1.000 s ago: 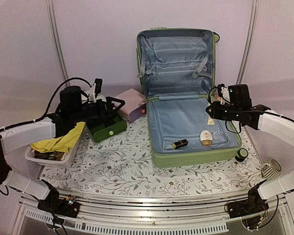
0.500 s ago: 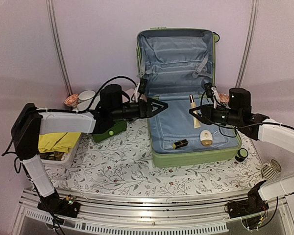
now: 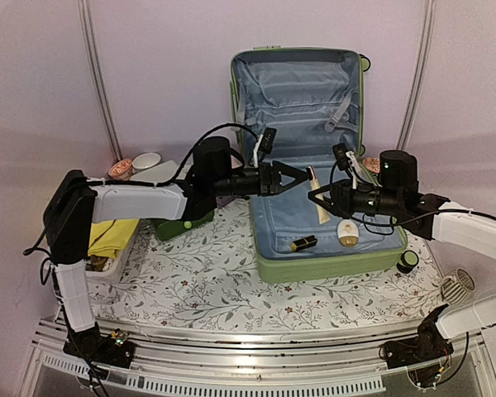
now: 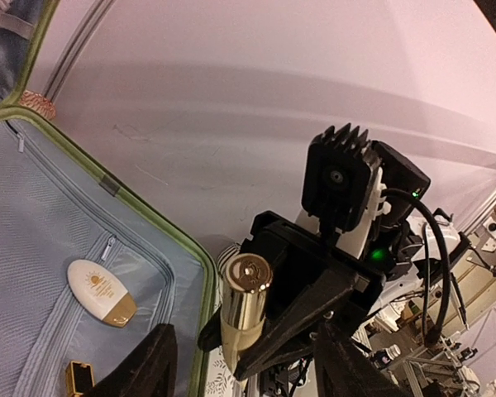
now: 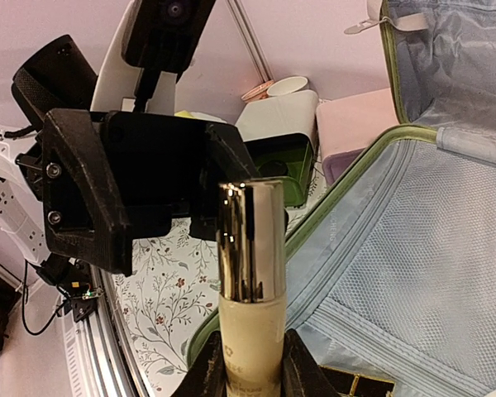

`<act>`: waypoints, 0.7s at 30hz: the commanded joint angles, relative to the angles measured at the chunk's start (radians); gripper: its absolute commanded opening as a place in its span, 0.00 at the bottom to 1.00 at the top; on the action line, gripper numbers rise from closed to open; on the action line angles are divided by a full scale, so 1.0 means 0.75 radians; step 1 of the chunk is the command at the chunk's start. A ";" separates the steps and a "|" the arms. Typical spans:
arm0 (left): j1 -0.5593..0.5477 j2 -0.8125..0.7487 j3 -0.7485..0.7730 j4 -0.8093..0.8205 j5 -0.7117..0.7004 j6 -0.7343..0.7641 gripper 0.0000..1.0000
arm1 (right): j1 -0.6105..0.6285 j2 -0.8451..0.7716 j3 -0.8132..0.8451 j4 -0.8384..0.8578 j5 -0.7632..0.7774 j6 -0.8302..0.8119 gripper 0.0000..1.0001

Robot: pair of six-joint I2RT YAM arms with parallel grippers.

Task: Open, take out, and arrange the luggage
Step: Pass from the right arm to the left

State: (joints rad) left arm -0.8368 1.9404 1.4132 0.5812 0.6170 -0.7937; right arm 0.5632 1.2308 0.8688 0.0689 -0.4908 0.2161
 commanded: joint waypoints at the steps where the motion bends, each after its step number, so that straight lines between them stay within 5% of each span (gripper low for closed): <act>1: -0.018 0.022 0.049 -0.019 0.007 0.003 0.56 | 0.026 0.028 0.009 0.051 -0.033 -0.020 0.22; 9: -0.025 0.074 0.058 -0.033 0.001 0.018 0.43 | 0.069 0.060 0.020 0.051 -0.029 -0.020 0.22; 15: -0.028 0.080 0.056 -0.043 -0.013 0.021 0.09 | 0.090 0.062 -0.001 0.072 -0.017 -0.008 0.24; 17: -0.026 0.080 0.054 -0.049 -0.015 0.024 0.00 | 0.094 0.059 -0.009 0.078 -0.008 -0.002 0.34; 21: -0.024 0.055 0.024 -0.073 -0.039 0.045 0.00 | 0.097 0.037 -0.017 0.074 0.031 -0.011 0.65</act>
State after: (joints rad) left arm -0.8471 1.9903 1.4410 0.5507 0.6109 -0.7822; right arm 0.6247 1.2781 0.8680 0.0887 -0.4843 0.2184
